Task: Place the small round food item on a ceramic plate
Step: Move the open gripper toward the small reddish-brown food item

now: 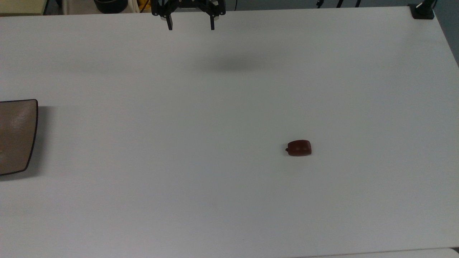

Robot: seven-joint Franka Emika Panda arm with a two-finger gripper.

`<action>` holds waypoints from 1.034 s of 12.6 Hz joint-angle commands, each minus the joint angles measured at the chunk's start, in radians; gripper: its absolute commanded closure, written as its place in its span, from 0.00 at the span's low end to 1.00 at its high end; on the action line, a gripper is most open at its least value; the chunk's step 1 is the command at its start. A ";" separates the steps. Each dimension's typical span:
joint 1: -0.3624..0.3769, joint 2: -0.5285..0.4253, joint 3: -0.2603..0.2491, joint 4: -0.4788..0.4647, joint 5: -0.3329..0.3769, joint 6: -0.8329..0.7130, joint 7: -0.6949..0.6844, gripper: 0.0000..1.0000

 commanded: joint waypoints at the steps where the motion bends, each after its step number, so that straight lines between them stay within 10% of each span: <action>1: 0.006 -0.039 -0.007 -0.040 -0.008 0.008 0.033 0.00; 6: 0.046 -0.007 0.013 -0.060 0.023 0.146 0.328 0.00; 13: 0.054 0.065 0.168 -0.052 0.069 0.264 1.006 0.00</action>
